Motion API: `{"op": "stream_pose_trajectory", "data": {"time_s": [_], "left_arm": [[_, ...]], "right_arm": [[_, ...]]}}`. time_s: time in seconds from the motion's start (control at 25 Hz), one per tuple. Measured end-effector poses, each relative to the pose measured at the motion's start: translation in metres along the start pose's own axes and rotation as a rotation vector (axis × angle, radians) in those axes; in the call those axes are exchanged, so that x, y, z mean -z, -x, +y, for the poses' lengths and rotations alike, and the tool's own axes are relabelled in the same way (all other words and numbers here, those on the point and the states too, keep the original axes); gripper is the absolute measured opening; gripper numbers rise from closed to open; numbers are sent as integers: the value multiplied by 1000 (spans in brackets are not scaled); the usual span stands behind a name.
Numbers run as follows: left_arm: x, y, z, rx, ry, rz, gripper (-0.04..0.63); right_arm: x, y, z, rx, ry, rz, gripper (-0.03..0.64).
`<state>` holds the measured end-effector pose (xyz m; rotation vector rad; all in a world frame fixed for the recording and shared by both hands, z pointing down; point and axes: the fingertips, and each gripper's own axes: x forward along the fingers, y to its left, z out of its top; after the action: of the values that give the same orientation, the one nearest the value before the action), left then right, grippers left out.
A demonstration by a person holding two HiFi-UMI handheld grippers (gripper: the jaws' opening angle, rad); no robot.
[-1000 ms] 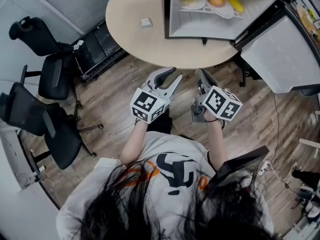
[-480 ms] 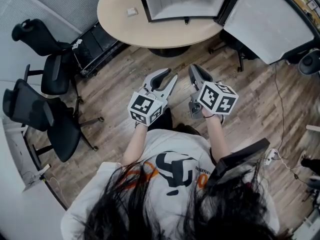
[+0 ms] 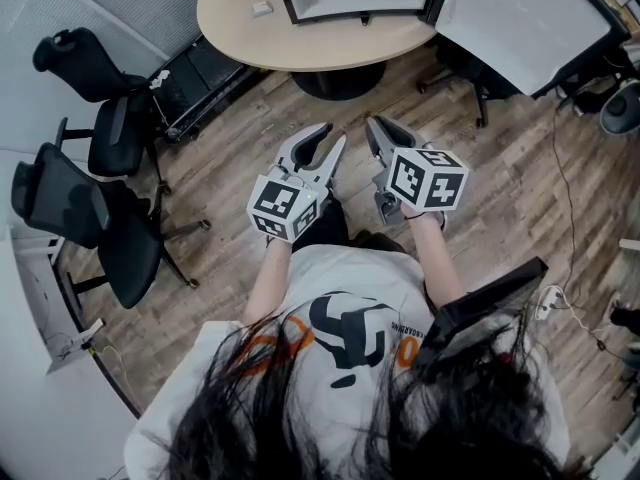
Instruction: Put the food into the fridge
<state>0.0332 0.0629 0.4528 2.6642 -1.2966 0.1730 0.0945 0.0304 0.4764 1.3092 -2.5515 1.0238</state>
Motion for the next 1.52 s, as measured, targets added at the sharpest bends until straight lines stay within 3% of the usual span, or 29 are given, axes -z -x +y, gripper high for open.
{"op": "stream_pose_trajectory", "data": {"time_s": [0.8, 1.52], "left_arm": [[1, 16, -36, 53, -52, 9, 98], [0, 25, -7, -2, -37, -3, 98]], "right_arm": [[15, 32, 7, 25, 55, -5, 44], [16, 9, 13, 15, 82, 26, 44]]}}
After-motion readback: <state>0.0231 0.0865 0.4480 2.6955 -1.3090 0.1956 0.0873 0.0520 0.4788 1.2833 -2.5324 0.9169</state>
